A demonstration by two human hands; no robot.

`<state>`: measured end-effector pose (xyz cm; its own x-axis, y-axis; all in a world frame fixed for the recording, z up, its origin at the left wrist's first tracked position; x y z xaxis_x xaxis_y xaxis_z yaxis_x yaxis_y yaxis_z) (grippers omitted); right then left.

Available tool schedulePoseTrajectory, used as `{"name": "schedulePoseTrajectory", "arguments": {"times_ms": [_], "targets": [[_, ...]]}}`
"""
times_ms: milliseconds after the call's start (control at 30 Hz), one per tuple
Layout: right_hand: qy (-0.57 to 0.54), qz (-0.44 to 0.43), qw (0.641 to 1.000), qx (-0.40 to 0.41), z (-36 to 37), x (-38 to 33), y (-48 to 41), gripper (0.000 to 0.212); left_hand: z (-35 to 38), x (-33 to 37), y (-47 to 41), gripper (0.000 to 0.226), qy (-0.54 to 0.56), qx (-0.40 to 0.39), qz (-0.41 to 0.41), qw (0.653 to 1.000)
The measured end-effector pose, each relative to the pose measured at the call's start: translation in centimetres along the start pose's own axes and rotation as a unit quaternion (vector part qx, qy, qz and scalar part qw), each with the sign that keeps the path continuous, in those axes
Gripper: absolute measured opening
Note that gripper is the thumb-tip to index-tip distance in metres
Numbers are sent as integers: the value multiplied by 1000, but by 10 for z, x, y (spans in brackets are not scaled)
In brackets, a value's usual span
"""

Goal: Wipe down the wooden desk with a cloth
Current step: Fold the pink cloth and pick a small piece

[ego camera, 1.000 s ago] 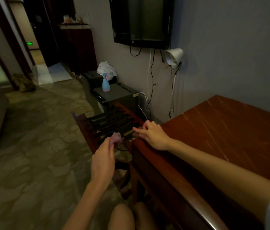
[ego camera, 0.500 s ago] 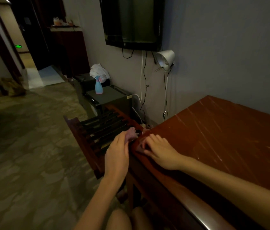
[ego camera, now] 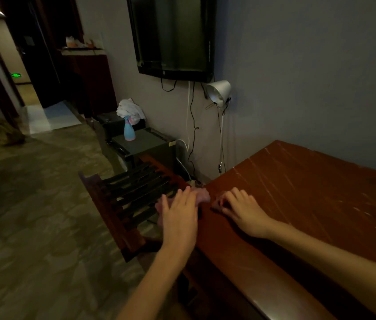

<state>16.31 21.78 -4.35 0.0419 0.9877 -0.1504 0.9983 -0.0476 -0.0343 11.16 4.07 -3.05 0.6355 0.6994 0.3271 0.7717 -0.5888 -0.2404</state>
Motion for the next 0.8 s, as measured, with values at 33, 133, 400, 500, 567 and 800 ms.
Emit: {"name": "schedulePoseTrajectory", "arguments": {"times_ms": [33,133,400,500,567,800], "targets": [[8,-12,1000,0,2,-6,6,26,8,9,0,42,-16,-31,9,999],[7,-23,1000,-15,1,-15,2,33,23,19,1,42,-27,-50,10,998],[-35,11,999,-38,-11,19,-79,20,13,8,5,50,-16,-58,6,998],[-35,55,998,-18,-15,50,-86,22,0,12,0,47,-37,-58,-1,998],[-28,70,997,-10,-17,60,-80,22,-10,16,-18,44,-75,-64,-4,995],[-8,1,1000,14,-11,26,-13,23,6,48,-130,26,-40,-103,-28,993]]}}
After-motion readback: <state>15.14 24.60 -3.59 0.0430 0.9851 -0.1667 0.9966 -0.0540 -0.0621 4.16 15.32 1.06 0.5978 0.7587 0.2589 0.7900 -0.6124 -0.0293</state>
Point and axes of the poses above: each hand's wrist, its own y-axis away from the middle knuckle, its own z-axis out of the palm, x = y × z, the point moved 2 cm from there along -y, towards the middle knuckle, and after that the axes turned 10 degrees about -x, right-handed, at the moved point
